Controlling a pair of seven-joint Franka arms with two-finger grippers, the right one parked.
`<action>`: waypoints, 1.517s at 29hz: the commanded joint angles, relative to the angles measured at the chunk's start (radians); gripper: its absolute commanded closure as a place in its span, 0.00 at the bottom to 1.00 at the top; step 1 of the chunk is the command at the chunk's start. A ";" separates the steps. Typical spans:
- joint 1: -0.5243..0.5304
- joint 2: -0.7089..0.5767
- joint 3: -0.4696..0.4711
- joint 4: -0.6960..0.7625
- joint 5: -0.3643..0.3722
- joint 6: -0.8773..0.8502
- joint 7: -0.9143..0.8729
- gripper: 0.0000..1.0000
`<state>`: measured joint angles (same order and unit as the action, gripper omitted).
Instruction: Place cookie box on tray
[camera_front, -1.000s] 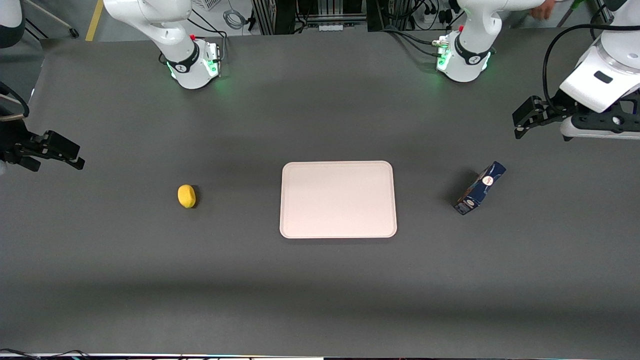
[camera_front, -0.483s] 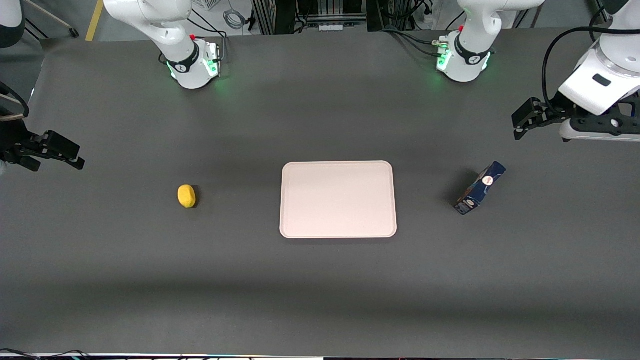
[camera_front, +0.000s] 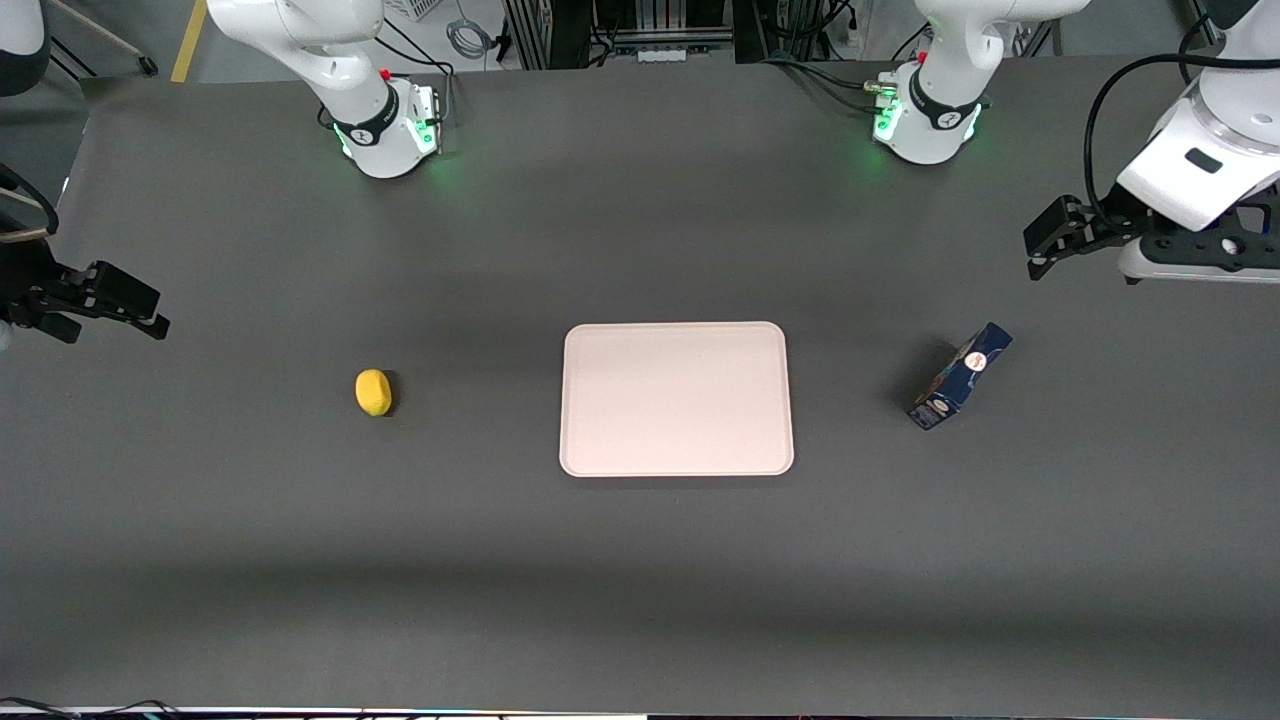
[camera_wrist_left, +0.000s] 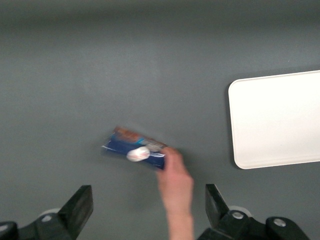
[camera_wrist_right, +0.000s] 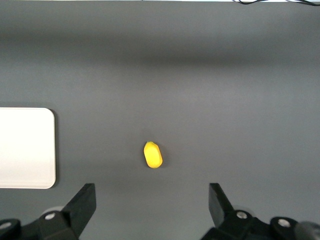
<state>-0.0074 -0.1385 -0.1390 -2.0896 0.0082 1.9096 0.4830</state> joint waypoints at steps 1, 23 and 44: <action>0.003 -0.069 0.002 -0.165 0.012 0.159 0.025 0.00; 0.006 0.075 0.059 -0.406 0.058 0.720 0.086 0.00; 0.001 0.220 0.071 -0.414 0.058 0.890 0.088 0.00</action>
<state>-0.0016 0.0590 -0.0706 -2.4990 0.0564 2.7633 0.5570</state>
